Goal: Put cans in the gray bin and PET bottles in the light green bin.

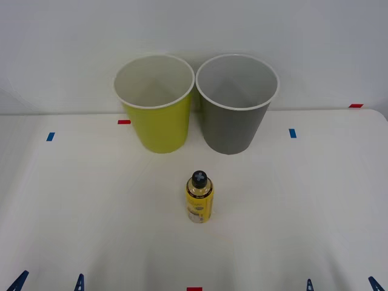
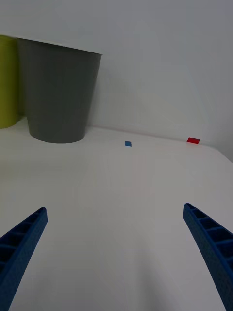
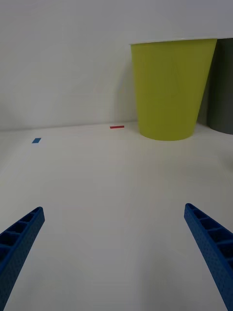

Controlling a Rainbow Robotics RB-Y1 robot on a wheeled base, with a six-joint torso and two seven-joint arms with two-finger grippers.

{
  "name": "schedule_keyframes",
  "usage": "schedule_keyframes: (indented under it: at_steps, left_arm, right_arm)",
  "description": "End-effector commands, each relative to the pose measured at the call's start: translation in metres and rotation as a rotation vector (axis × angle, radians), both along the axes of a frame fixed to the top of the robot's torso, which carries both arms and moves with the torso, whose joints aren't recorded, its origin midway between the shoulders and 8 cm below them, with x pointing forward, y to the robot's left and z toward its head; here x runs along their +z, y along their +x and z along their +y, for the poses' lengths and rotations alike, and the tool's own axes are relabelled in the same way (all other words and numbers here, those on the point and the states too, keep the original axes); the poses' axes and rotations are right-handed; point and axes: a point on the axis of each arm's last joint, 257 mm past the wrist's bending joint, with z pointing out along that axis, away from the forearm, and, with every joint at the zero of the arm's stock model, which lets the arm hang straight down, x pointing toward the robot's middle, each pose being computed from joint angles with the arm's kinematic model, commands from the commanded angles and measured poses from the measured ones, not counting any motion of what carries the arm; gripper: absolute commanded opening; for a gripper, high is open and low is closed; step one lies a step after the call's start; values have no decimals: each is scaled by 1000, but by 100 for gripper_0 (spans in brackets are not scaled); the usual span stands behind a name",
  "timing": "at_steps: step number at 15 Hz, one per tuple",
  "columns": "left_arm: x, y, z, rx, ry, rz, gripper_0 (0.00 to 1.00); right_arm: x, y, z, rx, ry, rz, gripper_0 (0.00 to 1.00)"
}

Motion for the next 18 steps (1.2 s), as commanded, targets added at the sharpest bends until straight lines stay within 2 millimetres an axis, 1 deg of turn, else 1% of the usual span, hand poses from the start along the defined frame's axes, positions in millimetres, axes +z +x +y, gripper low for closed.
schedule_keyframes:
  at_steps: [1, 18]
  left_arm:
    - [0, 0, 0, 0, 0, 0, 100]
    - [0, 0, 0, 0, 0, 0, 100]
  right_arm:
    - [0, 0, 0, 0, 0, 0, 97]
    - [0, 0, 0, 0, 0, 0, 97]
